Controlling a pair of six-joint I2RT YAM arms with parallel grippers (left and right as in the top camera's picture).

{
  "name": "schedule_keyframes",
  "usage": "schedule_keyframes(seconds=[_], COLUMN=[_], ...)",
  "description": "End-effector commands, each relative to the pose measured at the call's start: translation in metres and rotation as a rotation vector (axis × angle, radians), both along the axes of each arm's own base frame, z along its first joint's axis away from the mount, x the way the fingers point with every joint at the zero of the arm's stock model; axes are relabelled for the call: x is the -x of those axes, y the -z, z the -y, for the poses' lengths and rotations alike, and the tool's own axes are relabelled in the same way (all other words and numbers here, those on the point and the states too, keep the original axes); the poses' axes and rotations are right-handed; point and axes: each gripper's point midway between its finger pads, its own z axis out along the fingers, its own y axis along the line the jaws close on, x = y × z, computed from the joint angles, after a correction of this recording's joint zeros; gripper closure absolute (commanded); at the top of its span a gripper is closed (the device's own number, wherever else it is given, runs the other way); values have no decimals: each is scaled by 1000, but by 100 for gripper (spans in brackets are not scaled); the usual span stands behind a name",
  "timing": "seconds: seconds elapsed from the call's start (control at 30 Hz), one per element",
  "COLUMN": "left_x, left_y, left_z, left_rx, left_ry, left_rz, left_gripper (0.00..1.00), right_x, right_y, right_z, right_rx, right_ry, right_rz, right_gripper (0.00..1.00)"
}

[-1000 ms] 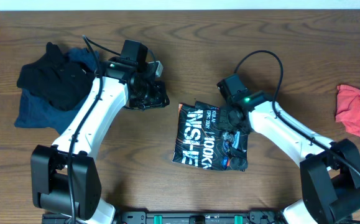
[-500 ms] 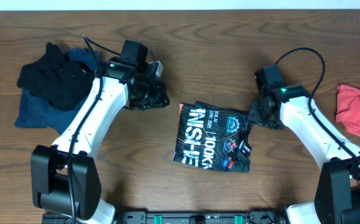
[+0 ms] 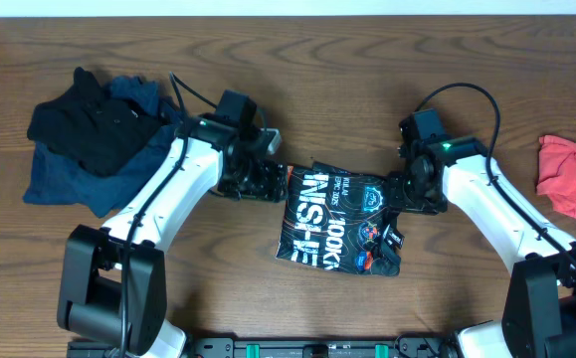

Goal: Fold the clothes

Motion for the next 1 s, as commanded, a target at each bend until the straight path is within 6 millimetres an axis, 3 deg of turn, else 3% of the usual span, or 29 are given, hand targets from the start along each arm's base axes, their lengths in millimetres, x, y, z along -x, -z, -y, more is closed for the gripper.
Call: schedule_keyframes(seconds=[0.0,0.2,0.37,0.67,0.97], left_x=[13,25,31,48,40], left_y=[15,40,40,62,68], left_z=[5,33,62,91,110], left_rx=[49,202,332,336,366], left_ry=[63,114,206,308,354], left_rz=[-41,-68,-47,-64,16], left_gripper=[30,30,29,29,31], right_x=[2,3,3,4,8], right_y=[-4,-4,-4,-3,-3], right_z=[-7,-8,-8,-8,-7], right_rx=[-22,-20,-20,-20,-16], right_ry=[-64,-84,-84,-84,-84], right_rz=[7,6,7,5,-11], right_gripper=[58,57,57,57,57])
